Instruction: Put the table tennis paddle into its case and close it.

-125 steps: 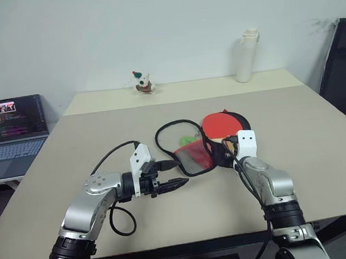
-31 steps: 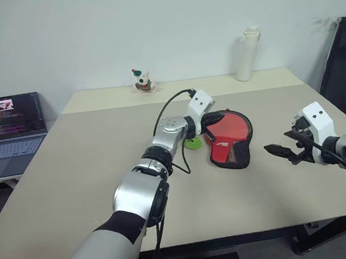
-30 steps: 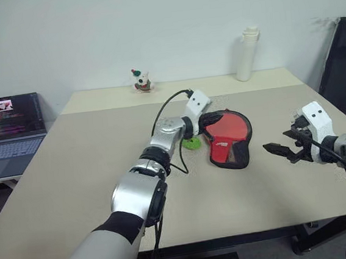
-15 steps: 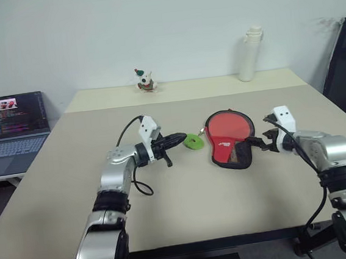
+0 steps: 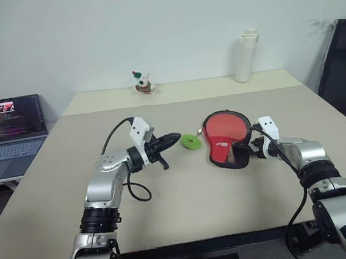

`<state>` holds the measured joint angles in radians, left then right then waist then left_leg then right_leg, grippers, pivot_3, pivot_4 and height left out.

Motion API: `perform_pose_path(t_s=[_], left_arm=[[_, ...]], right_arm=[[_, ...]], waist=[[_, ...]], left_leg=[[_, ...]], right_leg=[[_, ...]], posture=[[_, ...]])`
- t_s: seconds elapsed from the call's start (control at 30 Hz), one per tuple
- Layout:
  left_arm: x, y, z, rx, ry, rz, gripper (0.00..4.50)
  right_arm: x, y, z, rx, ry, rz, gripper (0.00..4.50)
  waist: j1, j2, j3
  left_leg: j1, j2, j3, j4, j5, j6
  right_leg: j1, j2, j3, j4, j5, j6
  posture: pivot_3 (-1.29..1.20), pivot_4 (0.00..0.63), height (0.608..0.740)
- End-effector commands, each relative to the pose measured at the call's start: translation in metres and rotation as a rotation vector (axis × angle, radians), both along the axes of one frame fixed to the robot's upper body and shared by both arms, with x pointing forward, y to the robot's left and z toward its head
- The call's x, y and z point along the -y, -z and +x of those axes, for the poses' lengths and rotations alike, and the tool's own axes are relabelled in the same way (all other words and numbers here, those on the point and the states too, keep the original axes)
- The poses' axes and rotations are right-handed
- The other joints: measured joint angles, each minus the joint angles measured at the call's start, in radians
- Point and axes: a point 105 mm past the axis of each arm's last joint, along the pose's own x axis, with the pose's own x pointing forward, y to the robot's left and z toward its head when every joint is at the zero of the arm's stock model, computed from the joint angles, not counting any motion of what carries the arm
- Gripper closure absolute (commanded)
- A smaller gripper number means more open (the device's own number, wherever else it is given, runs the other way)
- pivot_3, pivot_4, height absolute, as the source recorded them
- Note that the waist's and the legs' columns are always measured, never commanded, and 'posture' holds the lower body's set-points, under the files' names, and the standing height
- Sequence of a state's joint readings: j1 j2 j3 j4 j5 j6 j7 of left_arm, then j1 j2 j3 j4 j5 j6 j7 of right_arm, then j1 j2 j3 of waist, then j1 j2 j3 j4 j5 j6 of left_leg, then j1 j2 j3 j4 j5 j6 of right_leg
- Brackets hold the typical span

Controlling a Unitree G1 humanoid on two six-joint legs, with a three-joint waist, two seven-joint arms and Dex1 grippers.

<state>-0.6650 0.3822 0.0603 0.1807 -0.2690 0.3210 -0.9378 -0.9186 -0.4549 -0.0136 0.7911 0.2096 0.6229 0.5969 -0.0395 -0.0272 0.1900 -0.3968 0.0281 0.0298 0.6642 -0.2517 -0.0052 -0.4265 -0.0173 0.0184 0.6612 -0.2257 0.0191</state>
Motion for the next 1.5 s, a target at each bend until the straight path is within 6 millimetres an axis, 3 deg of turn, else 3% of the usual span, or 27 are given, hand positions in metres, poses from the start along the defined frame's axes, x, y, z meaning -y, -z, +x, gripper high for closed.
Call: perform_pose_path(t_s=[0.03, 0.23, 0.43, 0.57, 0.7, 0.8, 1.0, 1.33, 1.5], left_arm=[[0.001, -0.014, -0.006, 0.061, 0.009, 0.007, 4.5], [-0.007, -0.004, -0.017, 0.026, 0.021, 0.027, 4.5], [-0.019, 0.012, -0.051, -0.081, 0.164, 0.076, 4.5], [-0.026, 0.025, -0.072, -0.145, 0.232, 0.138, 4.5], [-0.028, 0.036, -0.092, -0.213, 0.301, 0.184, 4.5], [-0.026, 0.041, -0.1, -0.237, 0.326, 0.193, 4.5], [-0.022, 0.045, -0.107, -0.256, 0.338, 0.189, 4.5], [-0.024, 0.052, -0.104, -0.268, 0.34, 0.194, 4.5], [-0.023, 0.055, -0.101, -0.265, 0.347, 0.196, 4.5]], right_arm=[[-0.016, 0.008, 0.001, -0.043, -0.034, 0.048, 0.62], [-0.031, 0.008, 0.001, -0.085, -0.063, 0.136, 2.58], [-0.067, -0.006, -0.007, -0.091, -0.22, 0.214, 4.47], [-0.092, -0.013, -0.018, -0.096, -0.332, 0.247, 4.47], [-0.122, -0.014, -0.042, -0.132, -0.463, 0.286, 4.47], [-0.129, -0.01, -0.059, -0.157, -0.511, 0.287, 4.47], [-0.121, 0.002, -0.088, -0.212, -0.506, 0.276, 4.47], [-0.07, 0.008, -0.103, -0.238, -0.339, 0.258, 4.47], [-0.076, 0.004, -0.106, -0.233, -0.347, 0.275, 4.47]], waist=[[-0.006, 0.0, 0.0], [-0.021, 0.0, 0.0], [-0.025, 0.0, 0.0], [-0.032, 0.0, 0.0], [-0.032, 0.0, 0.0], [-0.025, 0.0, 0.0], [-0.01, 0.0, 0.0], [0.004, 0.0, 0.0], [0.008, 0.0, 0.0]], left_leg=[[0.001, 0.0, 0.0, 0.0, 0.0, 0.0], [0.002, 0.001, 0.0, -0.001, 0.0, 0.0], [0.002, 0.001, 0.0, -0.001, 0.0, 0.0], [0.002, 0.002, 0.0, -0.002, 0.0, 0.0], [0.001, 0.002, -0.002, -0.002, 0.0, 0.0], [0.0, 0.002, -0.002, -0.002, 0.0, 0.0], [-0.001, 0.0, -0.003, -0.001, 0.0, 0.0], [-0.001, 0.0, -0.003, -0.001, 0.0, 0.0], [-0.001, 0.0, -0.003, -0.001, 0.0, 0.0]], right_leg=[[0.0, 0.0, 0.0, 0.0, 0.0, 0.0], [0.001, 0.0, 0.001, 0.0, 0.0, 0.0], [0.001, 0.001, 0.001, 0.0, 0.0, 0.0], [0.001, 0.001, 0.001, 0.0, 0.0, -0.001], [0.0, 0.001, 0.0, 0.0, -0.001, -0.001], [0.0, 0.0, -0.001, 0.0, -0.001, -0.001], [0.0, -0.001, -0.001, -0.001, -0.001, 0.0], [0.0, -0.001, -0.002, -0.002, -0.004, 0.004], [0.0, -0.001, -0.002, -0.002, -0.004, 0.004]], posture=[[0.0, 0.15, 0.74], [0.0, 0.15, 0.74], [0.0, 0.15, 0.74], [0.0, 0.15, 0.74], [0.0, 0.15, 0.74], [0.0, 0.15, 0.74], [0.0, 0.15, 0.74], [0.0, 0.15, 0.74], [0.0, 0.15, 0.74]])
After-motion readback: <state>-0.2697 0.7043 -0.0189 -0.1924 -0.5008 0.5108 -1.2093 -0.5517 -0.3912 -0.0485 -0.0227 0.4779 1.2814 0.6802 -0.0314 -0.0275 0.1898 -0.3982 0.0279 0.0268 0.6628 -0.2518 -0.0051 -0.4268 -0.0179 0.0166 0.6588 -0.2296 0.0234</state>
